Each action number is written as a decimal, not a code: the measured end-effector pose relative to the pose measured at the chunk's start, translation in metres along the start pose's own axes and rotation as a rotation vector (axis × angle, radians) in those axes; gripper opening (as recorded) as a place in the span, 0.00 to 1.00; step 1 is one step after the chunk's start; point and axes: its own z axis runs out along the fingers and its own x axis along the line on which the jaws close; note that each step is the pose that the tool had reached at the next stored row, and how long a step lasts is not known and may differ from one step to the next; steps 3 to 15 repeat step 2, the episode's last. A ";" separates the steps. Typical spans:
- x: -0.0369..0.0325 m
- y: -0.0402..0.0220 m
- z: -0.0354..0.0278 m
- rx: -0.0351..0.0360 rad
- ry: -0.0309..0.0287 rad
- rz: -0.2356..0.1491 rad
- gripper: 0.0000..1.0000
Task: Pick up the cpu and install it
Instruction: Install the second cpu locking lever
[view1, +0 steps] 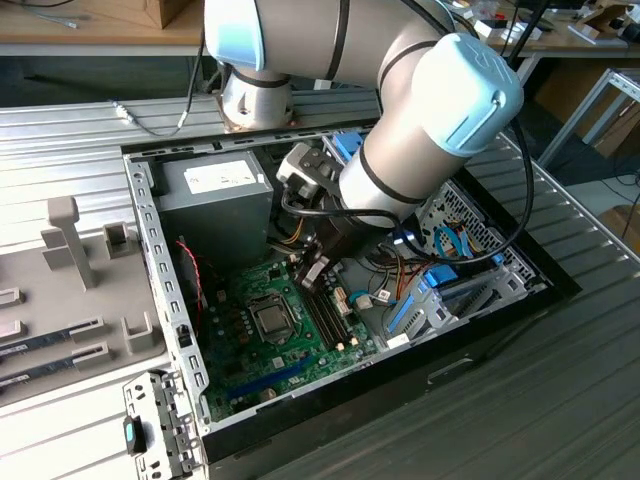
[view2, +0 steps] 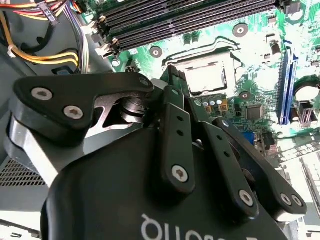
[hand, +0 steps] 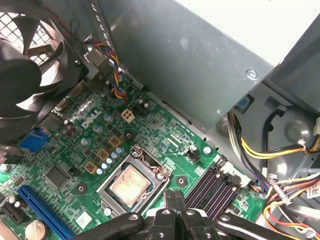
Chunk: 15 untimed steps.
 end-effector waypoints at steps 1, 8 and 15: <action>0.0000 0.0000 0.0000 0.0000 0.0000 0.000 0.11; 0.0000 0.0000 0.0000 0.0000 0.0000 0.000 0.11; 0.0000 0.0000 0.0000 0.0000 0.0000 0.000 0.11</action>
